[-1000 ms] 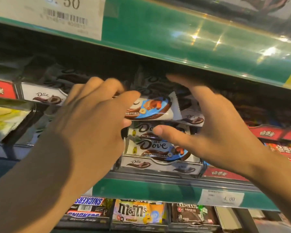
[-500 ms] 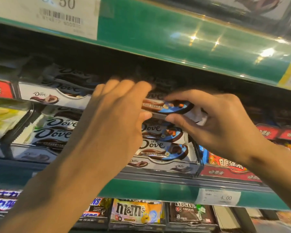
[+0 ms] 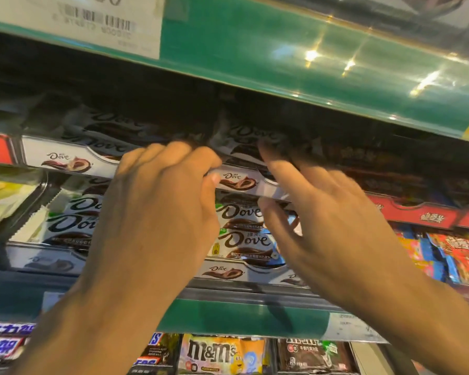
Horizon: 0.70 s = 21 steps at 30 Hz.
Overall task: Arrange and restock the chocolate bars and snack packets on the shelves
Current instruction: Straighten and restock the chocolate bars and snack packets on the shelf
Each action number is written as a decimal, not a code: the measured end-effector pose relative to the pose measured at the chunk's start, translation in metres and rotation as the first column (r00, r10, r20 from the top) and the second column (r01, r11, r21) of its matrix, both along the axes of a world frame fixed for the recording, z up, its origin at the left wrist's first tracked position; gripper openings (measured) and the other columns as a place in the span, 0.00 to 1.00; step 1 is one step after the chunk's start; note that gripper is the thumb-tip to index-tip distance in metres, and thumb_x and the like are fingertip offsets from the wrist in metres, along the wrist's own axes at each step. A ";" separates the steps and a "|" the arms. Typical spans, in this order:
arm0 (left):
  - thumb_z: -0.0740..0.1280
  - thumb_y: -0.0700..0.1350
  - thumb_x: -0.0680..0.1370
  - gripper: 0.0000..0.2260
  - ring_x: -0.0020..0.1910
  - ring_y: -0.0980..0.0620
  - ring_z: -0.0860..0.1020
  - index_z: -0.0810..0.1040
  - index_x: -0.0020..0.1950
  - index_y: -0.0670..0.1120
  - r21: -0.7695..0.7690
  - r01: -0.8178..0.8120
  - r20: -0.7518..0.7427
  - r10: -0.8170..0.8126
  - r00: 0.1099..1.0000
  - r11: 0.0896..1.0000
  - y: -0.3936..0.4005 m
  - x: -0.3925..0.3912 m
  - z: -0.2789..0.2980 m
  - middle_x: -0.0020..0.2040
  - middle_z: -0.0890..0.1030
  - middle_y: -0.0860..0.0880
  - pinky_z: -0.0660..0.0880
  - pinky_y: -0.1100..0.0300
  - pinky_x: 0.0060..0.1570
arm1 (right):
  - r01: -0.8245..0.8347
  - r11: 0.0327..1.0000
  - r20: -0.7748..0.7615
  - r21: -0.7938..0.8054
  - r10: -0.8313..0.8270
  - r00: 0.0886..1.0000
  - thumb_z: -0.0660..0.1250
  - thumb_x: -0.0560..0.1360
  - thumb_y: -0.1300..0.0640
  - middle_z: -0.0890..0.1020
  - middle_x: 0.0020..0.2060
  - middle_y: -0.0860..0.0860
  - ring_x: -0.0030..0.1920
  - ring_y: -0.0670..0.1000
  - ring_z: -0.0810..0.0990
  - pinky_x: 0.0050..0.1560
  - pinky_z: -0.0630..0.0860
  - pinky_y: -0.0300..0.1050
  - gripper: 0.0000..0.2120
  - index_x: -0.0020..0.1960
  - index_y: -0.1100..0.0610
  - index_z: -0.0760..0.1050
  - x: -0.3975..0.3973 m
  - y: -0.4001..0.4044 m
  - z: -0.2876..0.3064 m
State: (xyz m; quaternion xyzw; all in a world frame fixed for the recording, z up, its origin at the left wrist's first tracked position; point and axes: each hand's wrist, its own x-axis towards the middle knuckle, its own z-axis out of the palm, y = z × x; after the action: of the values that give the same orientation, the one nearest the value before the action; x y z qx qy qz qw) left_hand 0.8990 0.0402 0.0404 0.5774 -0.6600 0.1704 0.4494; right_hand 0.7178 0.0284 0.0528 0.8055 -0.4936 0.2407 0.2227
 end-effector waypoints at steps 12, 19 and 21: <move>0.68 0.43 0.76 0.07 0.46 0.53 0.70 0.79 0.54 0.50 0.006 0.041 -0.022 -0.040 0.999 0.999 -0.001 0.005 -0.005 0.45 0.79 0.52 0.72 0.50 0.54 | 0.078 0.976 -0.056 0.201 -0.068 0.996 0.46 0.75 0.26 0.79 0.62 0.49 0.57 0.60 0.78 0.45 0.71 0.51 0.30 0.73 0.36 0.56 0.015 -0.019 0.032; 0.69 0.42 0.74 0.09 0.46 0.55 0.67 0.80 0.53 0.50 0.000 0.035 -0.030 -0.035 0.999 0.999 0.001 0.004 -0.003 0.44 0.80 0.52 0.73 0.51 0.53 | 0.058 0.989 -0.122 0.137 -0.042 0.992 0.45 0.73 0.25 0.79 0.62 0.50 0.54 0.58 0.79 0.42 0.68 0.49 0.34 0.75 0.39 0.57 0.012 -0.010 0.029; 0.70 0.41 0.73 0.09 0.46 0.55 0.67 0.80 0.53 0.50 0.004 0.032 -0.028 -0.032 0.999 0.999 0.001 0.004 -0.002 0.44 0.80 0.51 0.73 0.51 0.52 | 0.085 0.986 -0.109 0.144 -0.069 0.992 0.45 0.73 0.25 0.77 0.63 0.50 0.57 0.59 0.78 0.43 0.67 0.48 0.34 0.74 0.38 0.56 0.013 -0.014 0.030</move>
State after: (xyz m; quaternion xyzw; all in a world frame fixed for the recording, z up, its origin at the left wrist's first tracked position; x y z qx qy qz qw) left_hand 0.9031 0.0417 0.0383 0.5702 -0.6631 0.1538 0.4598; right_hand 0.7306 0.0141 0.0833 0.8115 -0.5287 0.1523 0.1967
